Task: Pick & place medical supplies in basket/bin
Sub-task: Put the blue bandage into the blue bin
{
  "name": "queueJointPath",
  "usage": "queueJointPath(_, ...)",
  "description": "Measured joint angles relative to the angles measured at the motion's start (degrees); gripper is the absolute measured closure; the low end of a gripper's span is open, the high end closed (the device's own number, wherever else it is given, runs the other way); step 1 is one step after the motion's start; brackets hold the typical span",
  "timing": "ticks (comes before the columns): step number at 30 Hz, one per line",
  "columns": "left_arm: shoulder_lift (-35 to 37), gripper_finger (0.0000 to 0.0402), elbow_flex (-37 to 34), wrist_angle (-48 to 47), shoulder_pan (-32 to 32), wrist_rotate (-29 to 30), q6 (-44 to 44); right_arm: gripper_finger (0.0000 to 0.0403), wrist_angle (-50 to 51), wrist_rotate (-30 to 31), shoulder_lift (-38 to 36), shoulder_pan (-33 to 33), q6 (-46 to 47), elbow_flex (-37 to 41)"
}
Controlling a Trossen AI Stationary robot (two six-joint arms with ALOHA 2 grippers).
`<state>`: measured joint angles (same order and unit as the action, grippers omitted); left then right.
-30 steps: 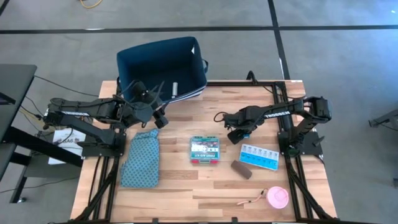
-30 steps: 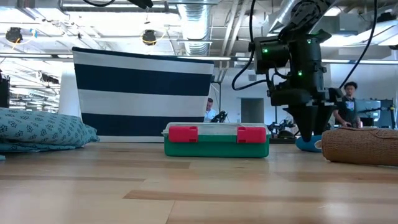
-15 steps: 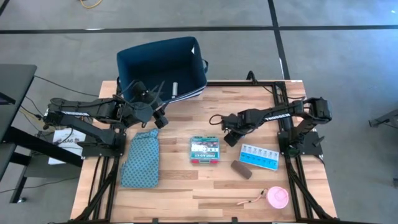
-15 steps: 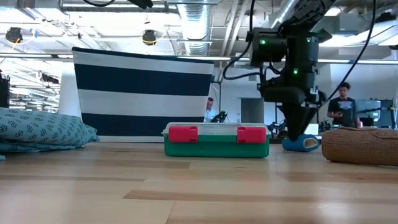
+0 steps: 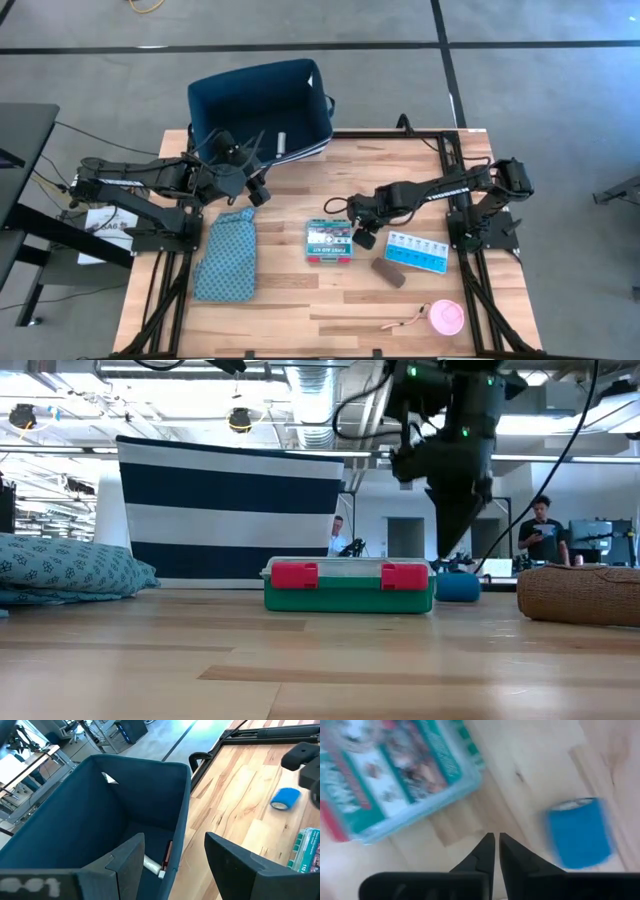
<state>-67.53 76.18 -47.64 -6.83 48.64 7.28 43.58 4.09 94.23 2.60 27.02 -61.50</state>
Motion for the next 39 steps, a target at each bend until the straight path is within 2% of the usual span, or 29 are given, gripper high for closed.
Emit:
queueJointPath(4,0.0,0.0202,0.0,0.0,0.0,0.0,0.0,0.0365,1.2,-0.6,0.0,0.7,3.8,0.0)
queueJointPath(13,0.0,0.0202,0.0,0.0,0.0,0.0,0.0,0.0305,7.4,-0.3,0.0,-0.9,4.2,-0.1)
queueJointPath(16,0.0,0.0202,0.0,0.0,0.0,0.0,0.0,0.0281,7.5,0.5,0.0,-1.7,1.4,-0.1)
queueJointPath(22,0.0,0.0202,0.0,0.1,0.0,0.0,0.0,0.0235,8.0,6.6,-0.1,-4.7,-4.6,-0.1)
queueJointPath(30,0.0,0.0202,0.0,-0.9,0.0,-0.4,0.0,0.0178,7.8,7.9,0.9,-7.3,-5.1,-0.1)
queueJointPath(33,0.0,0.0202,-0.1,-0.8,0.0,-0.4,0.0,0.0168,7.4,7.9,3.5,-7.1,-5.1,-0.4)
queueJointPath(39,0.0,0.0202,-2.5,-0.8,0.1,-0.3,-0.1,0.0169,7.1,8.7,9.5,-6.4,-13.4,-0.8)
